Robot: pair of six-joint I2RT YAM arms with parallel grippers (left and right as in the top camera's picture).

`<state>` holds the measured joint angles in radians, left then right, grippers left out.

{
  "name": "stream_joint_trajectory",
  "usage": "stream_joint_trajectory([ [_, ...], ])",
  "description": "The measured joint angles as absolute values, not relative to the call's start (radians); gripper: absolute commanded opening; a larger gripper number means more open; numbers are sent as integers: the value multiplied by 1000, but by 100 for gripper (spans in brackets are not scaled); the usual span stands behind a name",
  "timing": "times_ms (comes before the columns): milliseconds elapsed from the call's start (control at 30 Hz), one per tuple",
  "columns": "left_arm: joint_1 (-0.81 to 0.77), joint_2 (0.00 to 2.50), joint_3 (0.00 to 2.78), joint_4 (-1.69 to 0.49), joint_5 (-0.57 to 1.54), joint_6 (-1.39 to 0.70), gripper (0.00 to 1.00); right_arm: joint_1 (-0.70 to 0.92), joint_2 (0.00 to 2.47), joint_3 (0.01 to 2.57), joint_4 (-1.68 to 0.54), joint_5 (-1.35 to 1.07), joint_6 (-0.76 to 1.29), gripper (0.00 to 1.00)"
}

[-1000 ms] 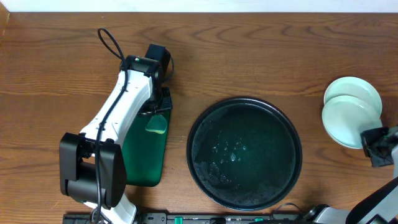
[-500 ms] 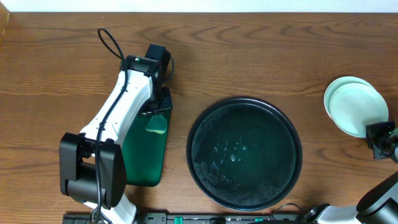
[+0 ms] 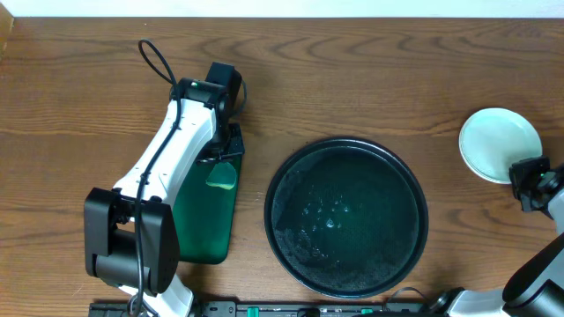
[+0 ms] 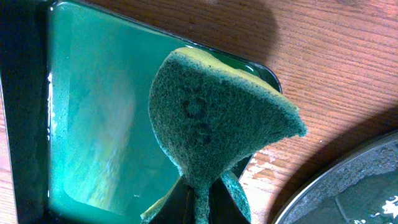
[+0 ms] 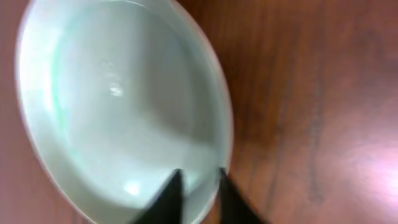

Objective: Clean dirty plates on tray and stack at the side
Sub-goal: 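Carry the plate right and lower it onto the plate stack, then release the plate and raise the right gripper off the stack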

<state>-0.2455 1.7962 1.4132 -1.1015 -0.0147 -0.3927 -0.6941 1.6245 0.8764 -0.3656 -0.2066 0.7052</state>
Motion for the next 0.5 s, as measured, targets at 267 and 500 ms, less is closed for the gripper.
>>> stream_joint_trajectory([
  [267, -245, 1796, 1413, -1102, -15, -393, 7, -691, 1625, 958, -474, -202, 656, 50],
  [500, -245, 1796, 1413, -1076, -32, -392, 7, -626, 1610, 1124, -586, -391, 468, 58],
])
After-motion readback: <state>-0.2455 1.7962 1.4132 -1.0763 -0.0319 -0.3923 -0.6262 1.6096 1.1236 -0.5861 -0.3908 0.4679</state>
